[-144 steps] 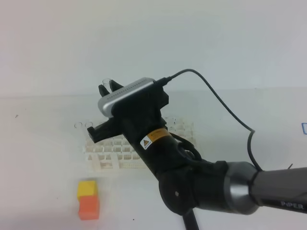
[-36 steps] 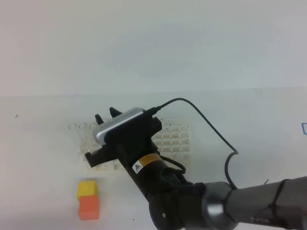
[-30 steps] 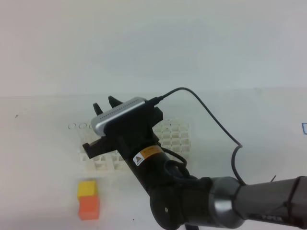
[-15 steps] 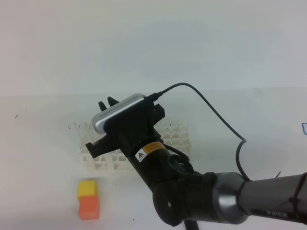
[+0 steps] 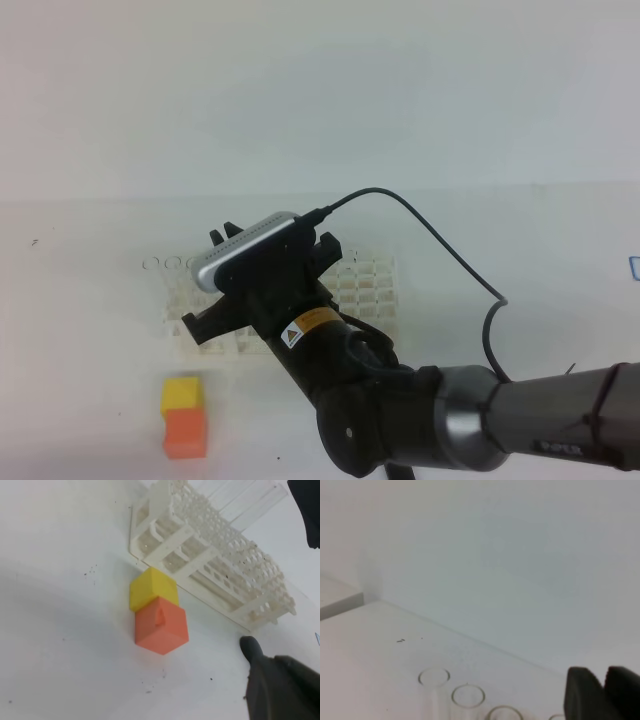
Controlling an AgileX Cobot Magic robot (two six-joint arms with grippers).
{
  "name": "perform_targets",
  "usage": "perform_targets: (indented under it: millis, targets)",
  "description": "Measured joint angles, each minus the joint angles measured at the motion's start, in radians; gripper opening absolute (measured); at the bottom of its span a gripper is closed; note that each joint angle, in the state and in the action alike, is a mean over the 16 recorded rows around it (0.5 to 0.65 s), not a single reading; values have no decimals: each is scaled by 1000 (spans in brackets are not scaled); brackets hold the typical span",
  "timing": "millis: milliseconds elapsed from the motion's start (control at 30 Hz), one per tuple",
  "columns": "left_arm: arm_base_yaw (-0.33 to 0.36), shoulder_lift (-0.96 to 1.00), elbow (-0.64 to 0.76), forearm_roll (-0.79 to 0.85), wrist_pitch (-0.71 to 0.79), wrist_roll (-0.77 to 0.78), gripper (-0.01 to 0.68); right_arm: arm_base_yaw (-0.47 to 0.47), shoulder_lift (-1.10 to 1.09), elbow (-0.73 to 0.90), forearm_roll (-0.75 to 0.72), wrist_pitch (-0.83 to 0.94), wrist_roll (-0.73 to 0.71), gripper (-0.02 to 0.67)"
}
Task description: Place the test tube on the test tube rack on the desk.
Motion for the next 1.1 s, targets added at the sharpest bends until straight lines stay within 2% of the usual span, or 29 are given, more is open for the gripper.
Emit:
perform_targets:
  millis: [767, 1100]
  targets:
    - [0, 0, 0, 0, 0, 0, -1, 4, -10, 0, -7, -5, -18, 105]
    - [0, 0, 0, 1, 0, 0, -1, 5, -116, 12, -23, -37, -102, 100]
